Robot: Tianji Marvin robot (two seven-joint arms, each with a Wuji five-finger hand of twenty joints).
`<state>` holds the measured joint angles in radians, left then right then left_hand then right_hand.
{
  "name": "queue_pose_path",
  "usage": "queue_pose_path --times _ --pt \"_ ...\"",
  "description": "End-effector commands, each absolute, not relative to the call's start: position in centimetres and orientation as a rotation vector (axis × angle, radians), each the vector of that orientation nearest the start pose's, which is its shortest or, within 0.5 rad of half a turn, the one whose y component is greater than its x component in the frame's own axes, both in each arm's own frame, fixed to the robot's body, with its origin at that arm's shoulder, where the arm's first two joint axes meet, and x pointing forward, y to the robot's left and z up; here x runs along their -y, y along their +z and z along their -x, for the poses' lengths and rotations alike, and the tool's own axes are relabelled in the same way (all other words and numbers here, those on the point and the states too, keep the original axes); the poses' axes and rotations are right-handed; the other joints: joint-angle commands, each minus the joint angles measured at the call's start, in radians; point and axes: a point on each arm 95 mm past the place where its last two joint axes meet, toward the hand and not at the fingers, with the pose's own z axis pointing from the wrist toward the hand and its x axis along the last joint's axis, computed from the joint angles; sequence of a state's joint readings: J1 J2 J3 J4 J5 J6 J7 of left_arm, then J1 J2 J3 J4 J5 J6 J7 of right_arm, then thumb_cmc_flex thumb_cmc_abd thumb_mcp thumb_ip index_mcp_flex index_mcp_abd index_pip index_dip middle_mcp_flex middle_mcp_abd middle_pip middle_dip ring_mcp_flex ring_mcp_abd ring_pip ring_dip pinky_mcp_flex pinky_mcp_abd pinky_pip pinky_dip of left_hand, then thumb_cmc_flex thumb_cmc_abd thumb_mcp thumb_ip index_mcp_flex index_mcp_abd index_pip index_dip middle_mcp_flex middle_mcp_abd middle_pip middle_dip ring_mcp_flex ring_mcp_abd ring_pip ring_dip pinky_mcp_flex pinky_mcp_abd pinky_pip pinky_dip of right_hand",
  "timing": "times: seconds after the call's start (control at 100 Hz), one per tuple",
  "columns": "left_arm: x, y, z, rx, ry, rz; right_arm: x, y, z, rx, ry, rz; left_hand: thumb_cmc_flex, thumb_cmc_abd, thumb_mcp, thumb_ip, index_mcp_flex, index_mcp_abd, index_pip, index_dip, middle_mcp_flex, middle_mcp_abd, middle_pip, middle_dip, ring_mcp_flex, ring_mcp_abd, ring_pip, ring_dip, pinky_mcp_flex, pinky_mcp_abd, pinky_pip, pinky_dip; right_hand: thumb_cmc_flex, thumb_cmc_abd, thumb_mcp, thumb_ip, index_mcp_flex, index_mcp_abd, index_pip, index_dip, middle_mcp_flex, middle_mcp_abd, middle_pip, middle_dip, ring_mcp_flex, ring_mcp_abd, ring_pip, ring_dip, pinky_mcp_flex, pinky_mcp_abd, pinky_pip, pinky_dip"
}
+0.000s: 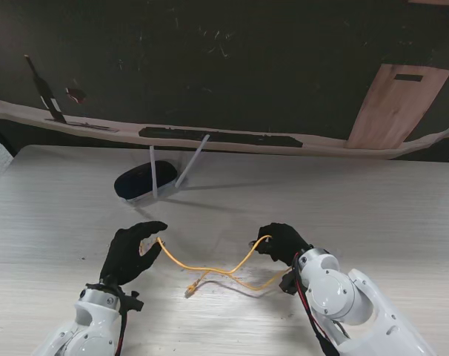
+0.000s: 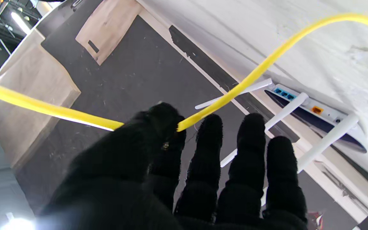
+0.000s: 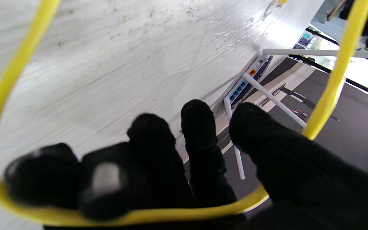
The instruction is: Untangle the Ethernet cable and plug it into the router
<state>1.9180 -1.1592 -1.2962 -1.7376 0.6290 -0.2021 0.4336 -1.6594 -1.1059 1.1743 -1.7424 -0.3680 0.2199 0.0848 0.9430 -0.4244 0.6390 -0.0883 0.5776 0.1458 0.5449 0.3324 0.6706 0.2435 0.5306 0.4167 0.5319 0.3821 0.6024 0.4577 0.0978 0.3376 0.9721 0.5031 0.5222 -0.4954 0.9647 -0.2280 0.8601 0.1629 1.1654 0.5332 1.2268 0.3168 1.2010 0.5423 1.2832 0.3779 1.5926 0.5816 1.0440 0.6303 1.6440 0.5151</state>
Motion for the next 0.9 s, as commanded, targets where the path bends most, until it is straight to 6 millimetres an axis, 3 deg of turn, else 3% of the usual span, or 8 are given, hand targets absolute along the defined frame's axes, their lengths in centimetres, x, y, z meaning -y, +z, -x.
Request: queue_pose_path --times 0.0,0.15,0.3,0.5,0.63,0.71,0.85,0.89 --pt "0.7 -34.3 -30.1 -0.959 -1.976 1.52 -3.4 -34.1 -36.0 1.461 -1.919 2.358 0.114 0.031 -0.065 0.0 0.041 -0.047 0.066 0.02 0.086 -0.013 -0.015 0.08 0.045 0.029 0.06 0.028 0.02 0.024 0.066 0.037 -0.005 0.009 -0.022 0.013 -0.074 0.007 -0.043 -0.045 -0.072 0.202 -0.042 -0.025 -0.001 0.06 -0.132 -0.081 -0.115 0.068 -0.099 -0.007" --pt "1.1 -34.6 -30.2 -1.006 -1.94 1.534 -3.3 -34.3 -35.8 1.468 -1.967 2.365 0.252 0.094 -0.257 0.019 0.08 -0.059 0.18 0.006 0.226 -0.019 0.003 0.166 0.142 0.066 0.181 0.09 0.088 0.065 0.179 0.106 -0.084 -0.005 0.019 0.11 -0.272 -0.009 -0.198 -0.09 -0.34 0.184 -0.22 -0.103 -0.216 0.145 -0.481 -0.148 -0.461 0.068 -0.339 0.037" --pt "1.7 -34.8 -30.4 -1.013 -1.94 1.573 -3.2 -34.4 -35.6 1.455 -1.992 2.359 0.294 0.14 -0.343 0.031 0.081 -0.046 0.19 0.002 0.243 -0.007 0.096 0.156 0.182 0.087 0.245 0.12 0.115 0.081 0.228 0.14 -0.106 -0.05 0.016 0.111 -0.426 -0.043 -0.245 -0.118 -0.565 0.121 -0.342 -0.133 -0.418 0.11 -0.761 -0.183 -0.619 0.059 -0.401 -0.006" --pt "2.3 -35.0 -30.6 -1.002 -1.954 1.612 -2.6 -34.3 -35.3 1.516 -2.019 2.297 0.34 0.203 -0.459 0.04 0.045 -0.027 0.229 0.022 0.233 0.003 0.354 0.195 0.275 0.107 0.439 0.215 0.204 0.124 0.357 0.226 -0.137 -0.14 0.015 0.104 -0.581 -0.085 -0.265 -0.191 -0.776 0.043 -0.423 -0.162 -0.72 -0.002 -1.042 -0.244 -0.843 -0.1 -0.615 -0.068" --pt "2.5 -34.8 -30.6 -0.977 -1.989 1.662 -2.3 -33.8 -35.1 1.495 -2.053 2.234 0.348 0.234 -0.499 0.047 0.017 -0.008 0.25 0.031 0.242 0.017 0.449 0.232 0.412 0.128 0.609 0.288 0.384 0.214 0.464 0.283 -0.129 -0.166 0.001 0.099 -0.596 -0.092 -0.268 -0.216 -0.804 0.026 -0.447 -0.174 -0.784 -0.058 -1.088 -0.254 -0.881 -0.147 -0.799 0.016" --pt "2.6 -34.7 -30.6 -0.98 -2.003 1.665 -2.3 -33.4 -35.0 1.479 -2.1 2.168 0.348 0.238 -0.52 0.051 0.009 -0.007 0.262 0.035 0.257 0.01 0.473 0.242 0.553 0.077 0.711 0.298 0.545 0.22 0.581 0.317 -0.124 -0.184 0.005 0.095 -0.598 -0.097 -0.271 -0.218 -0.816 0.014 -0.455 -0.177 -0.796 -0.083 -1.098 -0.258 -0.876 -0.156 -0.871 0.023" --pt "2.8 -34.7 -30.7 -0.971 -1.996 1.675 -2.4 -32.7 -34.9 1.497 -2.23 2.036 0.348 0.241 -0.521 0.052 -0.003 0.005 0.259 0.032 0.246 0.012 0.459 0.235 0.566 0.069 0.721 0.288 0.559 0.213 0.598 0.314 -0.122 -0.237 0.025 0.088 -0.612 -0.112 -0.275 -0.221 -0.851 -0.015 -0.465 -0.182 -0.824 -0.121 -1.135 -0.274 -0.867 -0.168 -1.007 0.068" --pt "2.8 -34.8 -30.8 -0.961 -1.984 1.685 -2.4 -32.5 -34.9 1.497 -2.272 2.005 0.348 0.241 -0.519 0.052 -0.006 0.01 0.256 0.031 0.243 0.013 0.449 0.23 0.567 0.065 0.72 0.284 0.56 0.211 0.6 0.312 -0.123 -0.264 0.039 0.084 -0.622 -0.121 -0.272 -0.223 -0.863 -0.023 -0.466 -0.185 -0.83 -0.128 -1.145 -0.278 -0.848 -0.173 -1.103 0.178"
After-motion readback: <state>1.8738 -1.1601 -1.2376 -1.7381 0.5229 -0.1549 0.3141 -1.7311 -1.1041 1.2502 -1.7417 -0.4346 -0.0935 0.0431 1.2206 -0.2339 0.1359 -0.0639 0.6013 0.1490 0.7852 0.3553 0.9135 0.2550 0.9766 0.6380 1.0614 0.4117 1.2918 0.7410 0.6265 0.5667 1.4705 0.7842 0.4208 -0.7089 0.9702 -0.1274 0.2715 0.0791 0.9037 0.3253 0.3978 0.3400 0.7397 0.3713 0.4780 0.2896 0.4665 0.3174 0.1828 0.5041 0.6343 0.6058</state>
